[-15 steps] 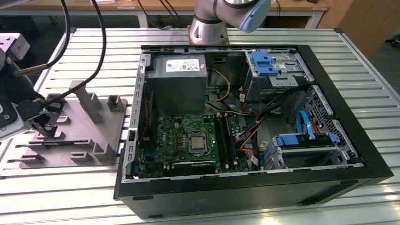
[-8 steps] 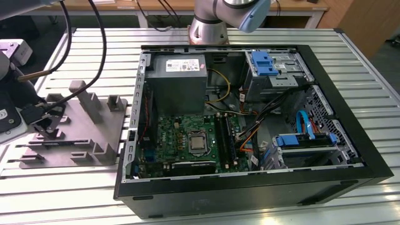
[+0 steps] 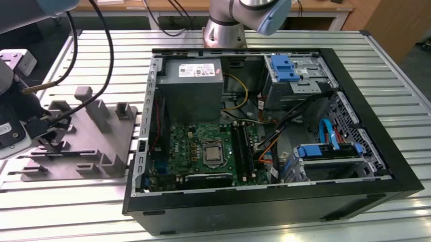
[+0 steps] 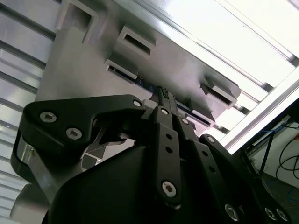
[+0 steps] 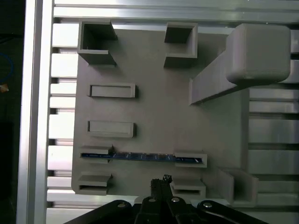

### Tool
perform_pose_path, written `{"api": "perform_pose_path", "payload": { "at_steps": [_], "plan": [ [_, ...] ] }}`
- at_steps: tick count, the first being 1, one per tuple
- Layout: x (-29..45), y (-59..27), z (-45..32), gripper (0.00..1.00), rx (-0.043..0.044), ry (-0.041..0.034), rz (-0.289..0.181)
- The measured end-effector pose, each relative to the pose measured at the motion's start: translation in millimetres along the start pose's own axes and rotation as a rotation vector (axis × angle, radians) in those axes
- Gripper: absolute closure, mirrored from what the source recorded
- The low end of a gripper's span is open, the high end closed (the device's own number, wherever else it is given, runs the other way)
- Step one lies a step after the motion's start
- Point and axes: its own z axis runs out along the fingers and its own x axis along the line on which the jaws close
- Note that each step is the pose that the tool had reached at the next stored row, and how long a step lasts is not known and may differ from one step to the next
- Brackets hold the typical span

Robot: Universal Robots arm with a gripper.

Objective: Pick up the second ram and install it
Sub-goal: 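Reach for the second ram, then pick up the second ram and move it above second insertion slot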

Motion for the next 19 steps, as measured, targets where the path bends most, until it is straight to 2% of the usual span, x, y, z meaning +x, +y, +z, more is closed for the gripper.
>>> {"api": "perform_pose_path", "payload": {
  "at_steps": [4,7,9,19],
  "plan": [
    [4.6,3.6,7.5,0.89,-0.0001,0.0,0.0],
    [10.8,10.3,14.9,0.89,0.0,0.0,0.0],
    [12.9,10.4,17.8,0.89,0.0002,0.0001,0.0],
    [13.0,10.4,18.5,0.89,0.0002,0.0001,0.0]
  ]
}}
